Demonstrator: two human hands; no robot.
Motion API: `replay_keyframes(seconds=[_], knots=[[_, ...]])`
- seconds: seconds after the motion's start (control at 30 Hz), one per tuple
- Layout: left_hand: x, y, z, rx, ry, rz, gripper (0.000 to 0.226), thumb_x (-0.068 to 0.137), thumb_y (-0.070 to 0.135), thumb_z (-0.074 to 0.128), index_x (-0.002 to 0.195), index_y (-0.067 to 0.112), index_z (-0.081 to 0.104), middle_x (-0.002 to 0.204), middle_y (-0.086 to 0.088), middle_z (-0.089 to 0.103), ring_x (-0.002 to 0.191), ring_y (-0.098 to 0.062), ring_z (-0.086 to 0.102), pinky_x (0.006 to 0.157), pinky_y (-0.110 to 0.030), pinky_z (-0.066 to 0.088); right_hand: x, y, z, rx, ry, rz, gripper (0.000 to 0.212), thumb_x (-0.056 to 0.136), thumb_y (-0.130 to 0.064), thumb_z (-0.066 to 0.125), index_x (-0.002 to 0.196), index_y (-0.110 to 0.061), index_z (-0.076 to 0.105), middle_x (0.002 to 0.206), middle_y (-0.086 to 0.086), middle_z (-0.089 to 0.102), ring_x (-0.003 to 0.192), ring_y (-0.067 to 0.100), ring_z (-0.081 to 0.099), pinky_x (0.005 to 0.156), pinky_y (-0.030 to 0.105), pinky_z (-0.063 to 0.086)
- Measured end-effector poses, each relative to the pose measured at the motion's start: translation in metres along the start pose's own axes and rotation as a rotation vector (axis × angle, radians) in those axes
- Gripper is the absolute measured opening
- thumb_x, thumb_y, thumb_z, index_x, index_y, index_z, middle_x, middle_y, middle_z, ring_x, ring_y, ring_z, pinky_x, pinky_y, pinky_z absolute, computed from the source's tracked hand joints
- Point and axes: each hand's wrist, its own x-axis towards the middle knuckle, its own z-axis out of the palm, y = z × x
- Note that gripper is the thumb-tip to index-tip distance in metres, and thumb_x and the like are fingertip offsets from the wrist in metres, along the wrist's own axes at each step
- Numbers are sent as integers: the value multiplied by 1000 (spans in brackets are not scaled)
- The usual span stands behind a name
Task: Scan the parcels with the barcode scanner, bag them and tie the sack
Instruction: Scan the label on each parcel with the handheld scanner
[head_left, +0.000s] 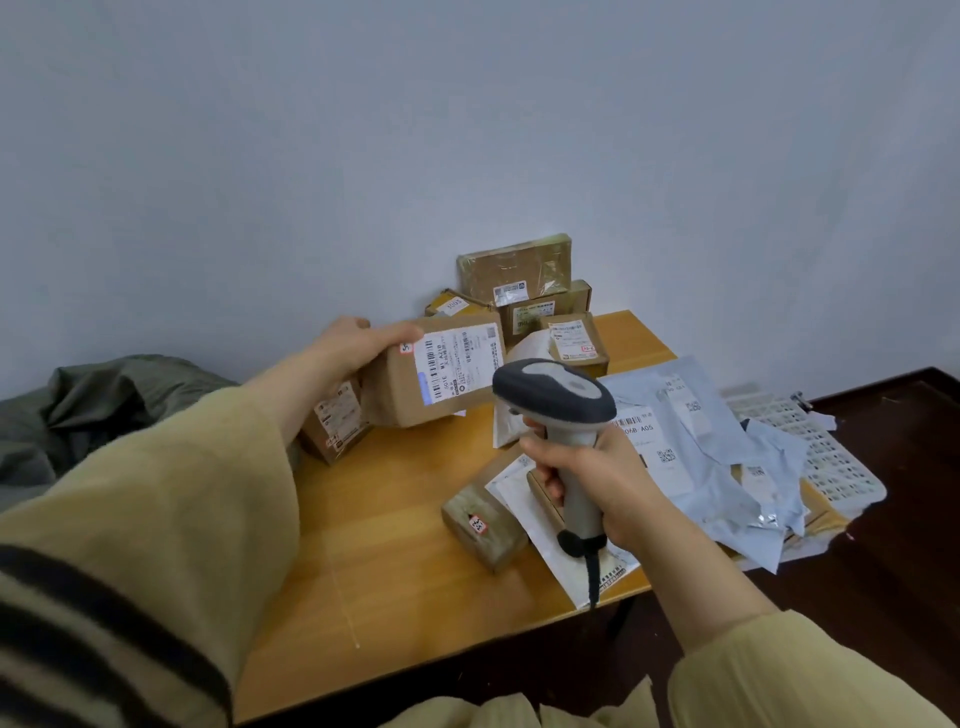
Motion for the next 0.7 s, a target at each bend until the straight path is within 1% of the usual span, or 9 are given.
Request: replay_keyframes(seconds=[0.07,0.17,0.27,0.33,0.4,0.47,0.57,0.63,0.7], knots=[[1,12,-5,74,50,32,101,66,50,79,144,6,31,130,-11,52,109,-25,54,91,-40,48,-7,-1,4,-107,-23,-5,19,80,-9,72,67,-4,59,54,9,55,43,17,45,47,25,42],[2,29,-9,139,74,64,83,66,52,78,132,11,47,114,-5,60,103,-23,56,90,-42,48,-16,-4,7,-185,-46,-18,24,79,-9,72,61,-5,56,50,8,53,40,16,44,44,24,40],[0,39,-12,213,32,80,55,68,48,78,110,15,62,91,1,65,84,-16,62,66,-31,48,-26,-9,7,-188,-71,-47,23,78,-7,72,61,-6,56,49,6,50,39,13,44,44,24,39],[0,44,-10,229,-9,76,53,68,45,79,108,13,65,89,-2,68,78,-15,65,58,-27,47,-32,-11,5,-185,-83,-65,18,77,-3,73,65,-9,60,45,-1,51,37,8,45,42,21,40],[1,45,-8,253,-28,70,54,68,46,79,108,12,66,90,-4,69,78,-15,65,57,-27,47,-34,-10,2,-202,-86,-60,10,76,-1,74,77,-6,65,42,-6,51,36,6,45,42,21,39],[3,46,-5,274,-27,70,52,70,47,77,107,11,66,88,-3,68,77,-15,63,56,-27,44,-34,-7,-2,-262,-64,-48,12,74,-3,76,81,-4,66,42,-6,51,36,7,43,44,24,38],[6,46,-2,292,-34,71,51,70,46,77,106,12,67,88,-3,67,77,-14,62,57,-27,44,-35,-5,-6,-318,-45,-31,15,73,-4,78,76,-11,65,49,-4,57,43,8,46,46,25,39],[9,45,-2,309,-50,66,54,68,47,78,108,13,67,90,-4,68,80,-16,63,58,-28,45,-36,-6,-10,-360,-17,-31,16,73,-6,78,80,-14,66,65,10,64,59,13,52,48,21,41],[11,45,-3,323,-62,65,56,67,48,78,109,13,66,91,-4,68,81,-16,63,58,-28,45,-36,-5,-14,-379,4,-27,18,73,-7,78,87,-9,67,75,20,65,67,20,53,53,25,43]])
